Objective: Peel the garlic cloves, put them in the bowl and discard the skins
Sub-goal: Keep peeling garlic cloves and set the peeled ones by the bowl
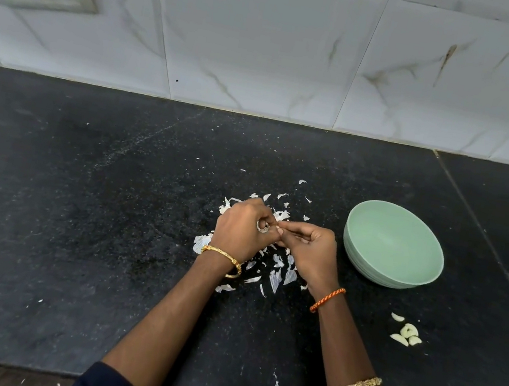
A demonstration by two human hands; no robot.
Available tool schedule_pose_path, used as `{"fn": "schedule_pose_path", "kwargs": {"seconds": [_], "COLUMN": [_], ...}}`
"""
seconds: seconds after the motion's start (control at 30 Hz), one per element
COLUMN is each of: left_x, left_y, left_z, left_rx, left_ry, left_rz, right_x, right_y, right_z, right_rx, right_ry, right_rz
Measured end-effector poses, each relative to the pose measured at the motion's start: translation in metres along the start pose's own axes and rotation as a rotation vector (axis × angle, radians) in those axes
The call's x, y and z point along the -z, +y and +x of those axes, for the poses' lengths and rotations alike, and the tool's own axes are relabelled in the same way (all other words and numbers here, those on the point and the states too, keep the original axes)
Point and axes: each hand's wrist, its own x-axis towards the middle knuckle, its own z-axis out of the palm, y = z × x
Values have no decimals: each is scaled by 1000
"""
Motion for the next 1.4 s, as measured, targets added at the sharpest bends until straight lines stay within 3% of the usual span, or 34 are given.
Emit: {"fn": "schedule_pose_path", "kwargs": {"seconds": [0.27, 0.57, 0.9, 1.13, 1.4], "left_x": [-10, -16, -10, -7, 7], "left_y": [-4, -7, 4, 5, -9], "left_z": [1, 1, 7, 9, 10], "left_rx": [75, 161, 440, 575, 751], "left_ry": [80, 126, 72, 53, 254], "left_rz": [-213, -402, -849, -847, -782], "right_x": [-3, -7, -13, -8, -4], "right_y": [0, 2, -3, -6, -16], "right_z": [-5, -5, -7, -7, -6], "right_rx": [35, 164, 26, -108, -108], "right_ry": [30, 52, 56, -23, -54], "right_rz": [-3, -237, 384, 548, 697]}}
